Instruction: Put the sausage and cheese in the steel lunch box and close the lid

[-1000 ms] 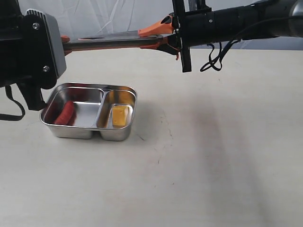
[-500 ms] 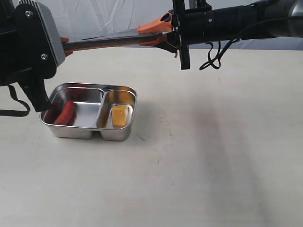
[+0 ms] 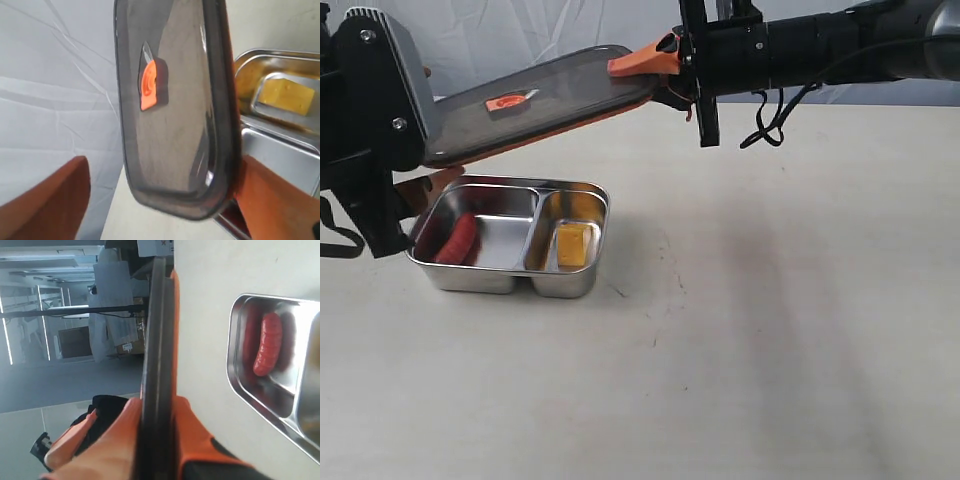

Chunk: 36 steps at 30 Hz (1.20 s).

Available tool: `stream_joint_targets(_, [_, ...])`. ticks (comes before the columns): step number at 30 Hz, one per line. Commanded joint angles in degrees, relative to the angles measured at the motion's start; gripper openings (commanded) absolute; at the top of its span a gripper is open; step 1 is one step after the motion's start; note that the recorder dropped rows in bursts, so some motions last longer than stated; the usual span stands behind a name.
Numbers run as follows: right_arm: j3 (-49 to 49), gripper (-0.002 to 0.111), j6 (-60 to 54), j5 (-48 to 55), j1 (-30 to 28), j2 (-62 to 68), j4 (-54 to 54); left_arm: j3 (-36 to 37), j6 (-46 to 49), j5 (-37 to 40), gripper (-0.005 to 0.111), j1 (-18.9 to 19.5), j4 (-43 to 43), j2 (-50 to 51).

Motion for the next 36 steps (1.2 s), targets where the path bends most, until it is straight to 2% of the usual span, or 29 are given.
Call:
stream_joint_targets(1, [0.07, -0.001, -2.13, -3.43, -0.07, -0.09, 0.98, 0.14, -0.71, 6.77, 0.075, 0.15, -0.9, -3.33])
stream_joint_targets(4, [0.07, -0.001, -3.03, -5.31, -0.07, -0.09, 3.26, 0.14, -0.71, 15.07, 0.075, 0.15, -0.91, -5.17])
stream_joint_targets(7, [0.07, -0.001, -3.86, -6.02, 0.42, -0.09, 4.1, 0.14, -2.29, 18.21, 0.075, 0.15, -0.67, -6.73])
stream_joint_targets(9, [0.07, -0.001, -5.85, -6.43, 2.19, -0.09, 4.1, 0.03, -13.91, 16.64, 0.071, 0.15, 3.7, -7.47])
stream_joint_targets(10, [0.07, -0.001, -6.25, -8.41, 3.98, -0.09, 4.22, -0.07, -25.61, 15.05, 0.058, 0.15, 9.47, -7.73])
stream_joint_targets(13, [0.07, -0.001, -8.13, -12.46, 5.86, -0.72, 4.33, -0.07, -42.56, 14.23, 0.029, 0.15, 19.62, -8.19])
stream_joint_targets(15, [0.07, -0.001, -10.24, -13.85, 6.75, -1.24, 4.45, -0.07, -53.05, 15.55, 0.004, 0.15, 24.51, -8.32])
stream_joint_targets(18, [0.07, -0.001, -11.03, -14.81, 7.24, -2.24, 4.7, -0.67, -66.55, 20.05, 0.0, 0.46, 25.58, -8.32])
stream_joint_targets(23, [0.32, -0.001, -11.25, -18.56, 7.24, -3.62, 4.2, -0.67, -76.49, 24.37, 0.0, 5.0, 25.01, -8.32])
stream_joint_targets(26, [2.46, -0.001, -11.49, -20.18, 7.24, -4.59, 4.2, -0.76, -78.22, 19.48, 0.0, 9.09, 20.16, -8.32])
stream_joint_targets(30, [8.88, -0.001, -16.68, -21.54, 7.24, -6.3, 9.17, -0.76, -75.77, 11.3, 0.0, 13.87, 6.38, -8.32])
stream_joint_targets(33, [13.32, -0.001, -23.41, -20.52, 7.24, -7.77, 10.88, -0.76, -67.46, 9.83, 0.0, 16.77, -5.59, -7.64])
stream_joint_targets(36, [15.72, -0.001, -24.8, -20.67, 7.24, -8.91, 10.88, -0.76, -56.66, 10.75, 0.0, 19.03, -19.45, -6.43])
